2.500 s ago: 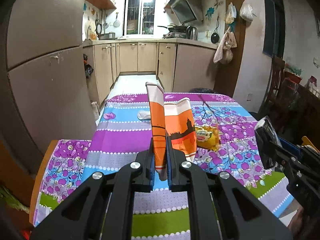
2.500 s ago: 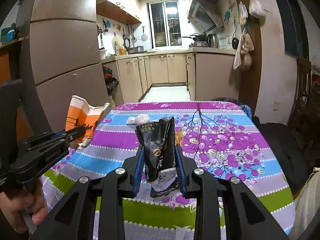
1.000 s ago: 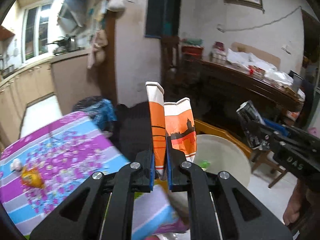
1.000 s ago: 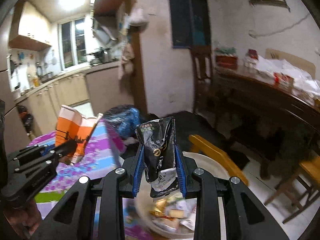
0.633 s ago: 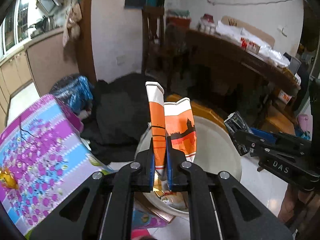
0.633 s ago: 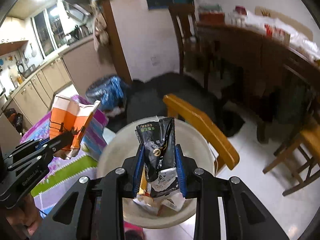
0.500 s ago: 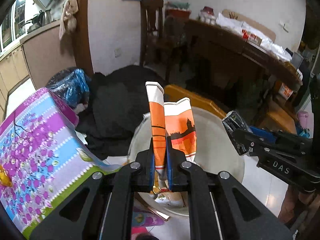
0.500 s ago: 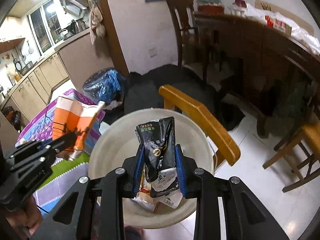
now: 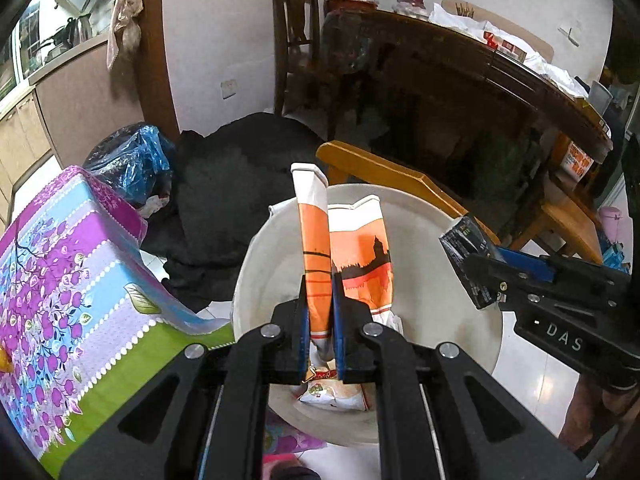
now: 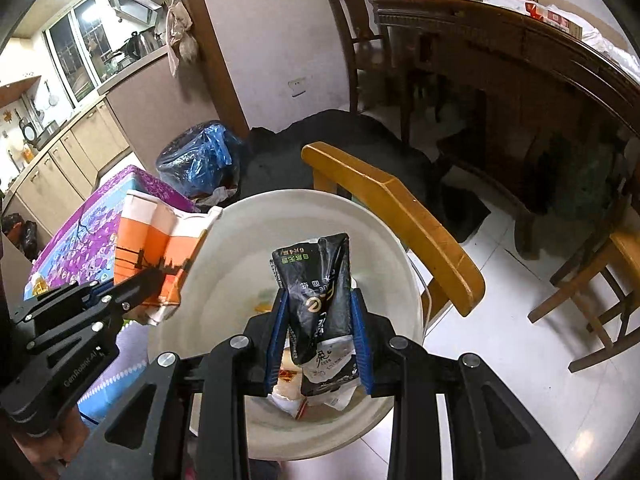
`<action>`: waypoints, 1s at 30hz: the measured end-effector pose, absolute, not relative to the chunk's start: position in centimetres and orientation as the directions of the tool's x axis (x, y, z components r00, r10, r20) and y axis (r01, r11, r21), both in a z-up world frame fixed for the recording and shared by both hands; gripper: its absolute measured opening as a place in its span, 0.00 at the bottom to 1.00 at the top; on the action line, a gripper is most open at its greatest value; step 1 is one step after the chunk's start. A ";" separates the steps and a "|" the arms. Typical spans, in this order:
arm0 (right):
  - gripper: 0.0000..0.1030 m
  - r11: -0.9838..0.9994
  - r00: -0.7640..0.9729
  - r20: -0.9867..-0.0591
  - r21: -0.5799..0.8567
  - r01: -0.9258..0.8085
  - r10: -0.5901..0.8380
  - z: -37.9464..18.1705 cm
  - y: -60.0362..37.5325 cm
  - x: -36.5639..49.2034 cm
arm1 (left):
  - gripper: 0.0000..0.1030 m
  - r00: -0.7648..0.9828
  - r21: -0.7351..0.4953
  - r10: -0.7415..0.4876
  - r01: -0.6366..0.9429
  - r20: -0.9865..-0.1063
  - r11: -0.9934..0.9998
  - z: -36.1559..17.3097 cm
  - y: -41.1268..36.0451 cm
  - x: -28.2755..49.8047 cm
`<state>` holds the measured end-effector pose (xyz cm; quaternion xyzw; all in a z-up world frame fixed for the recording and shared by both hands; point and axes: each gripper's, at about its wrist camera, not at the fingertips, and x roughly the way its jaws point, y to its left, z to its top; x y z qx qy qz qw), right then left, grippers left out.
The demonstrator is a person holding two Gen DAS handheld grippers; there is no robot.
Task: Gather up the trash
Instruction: 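Open both tools to drop the paper bag and black snack bag into the bucket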
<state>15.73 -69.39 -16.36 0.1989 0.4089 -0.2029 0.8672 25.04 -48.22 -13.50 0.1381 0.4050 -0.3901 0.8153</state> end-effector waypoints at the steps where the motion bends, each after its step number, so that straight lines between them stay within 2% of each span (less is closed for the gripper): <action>1: 0.30 0.839 0.583 -0.790 0.180 0.514 -0.188 -16.5 -69.4 15.8 | 0.08 0.367 -0.090 -0.523 0.748 -0.769 0.657 -13.6 -48.3 25.0; 16: 0.31 0.838 0.587 -0.790 0.191 0.511 -0.178 -16.7 -69.3 15.8 | 0.08 0.369 -0.082 -0.511 0.744 -0.776 0.663 -13.9 -48.6 25.2; 30: 0.42 0.832 0.589 -0.792 0.212 0.513 -0.162 -17.6 -69.9 16.1 | 0.12 0.372 -0.057 -0.474 0.737 -0.798 0.673 -15.2 -49.0 25.4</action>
